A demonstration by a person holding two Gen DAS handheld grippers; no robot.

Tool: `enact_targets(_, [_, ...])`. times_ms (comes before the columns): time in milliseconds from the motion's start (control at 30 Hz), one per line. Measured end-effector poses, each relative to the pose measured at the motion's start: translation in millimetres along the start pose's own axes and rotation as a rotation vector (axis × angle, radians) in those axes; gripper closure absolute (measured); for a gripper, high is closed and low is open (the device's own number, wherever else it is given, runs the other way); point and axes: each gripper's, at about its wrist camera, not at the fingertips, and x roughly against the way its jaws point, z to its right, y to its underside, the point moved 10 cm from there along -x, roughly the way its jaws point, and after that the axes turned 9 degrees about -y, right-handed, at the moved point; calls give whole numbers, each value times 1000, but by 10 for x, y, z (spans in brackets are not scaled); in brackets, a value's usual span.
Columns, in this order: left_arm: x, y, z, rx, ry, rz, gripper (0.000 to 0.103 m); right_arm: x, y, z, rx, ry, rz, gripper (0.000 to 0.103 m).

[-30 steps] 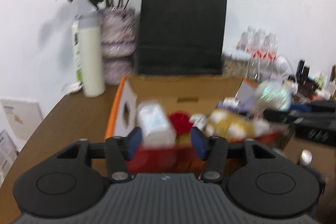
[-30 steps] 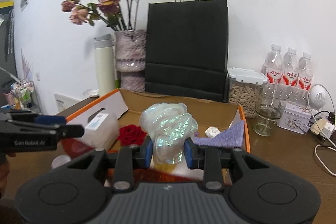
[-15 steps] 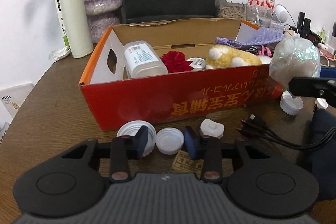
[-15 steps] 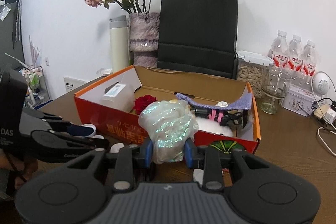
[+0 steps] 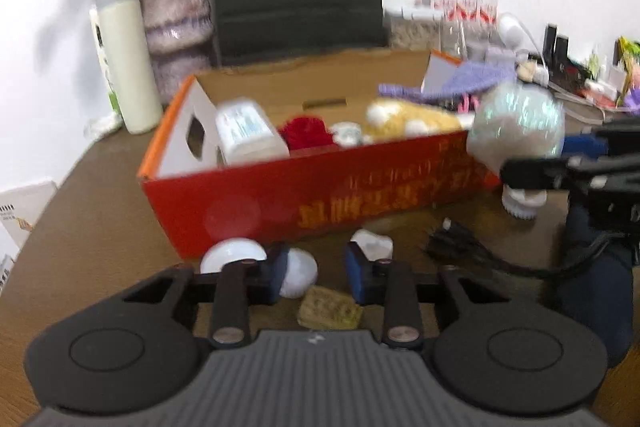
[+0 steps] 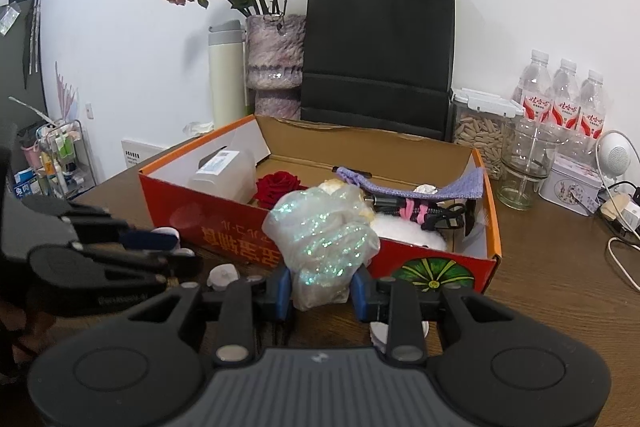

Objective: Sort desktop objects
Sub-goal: 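Grasp a second white bottle cap with the left tool while the right tool holds the bag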

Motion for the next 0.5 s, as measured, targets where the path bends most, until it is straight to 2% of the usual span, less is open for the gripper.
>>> enact_targets(100, [-57,46,-54,23,-11,-25,72,1,-1,4,0,-1,0,74])
enact_targets(500, [-49,75,-253,74,-72,-15,70,-9,9,-3,5,-3,-2,74])
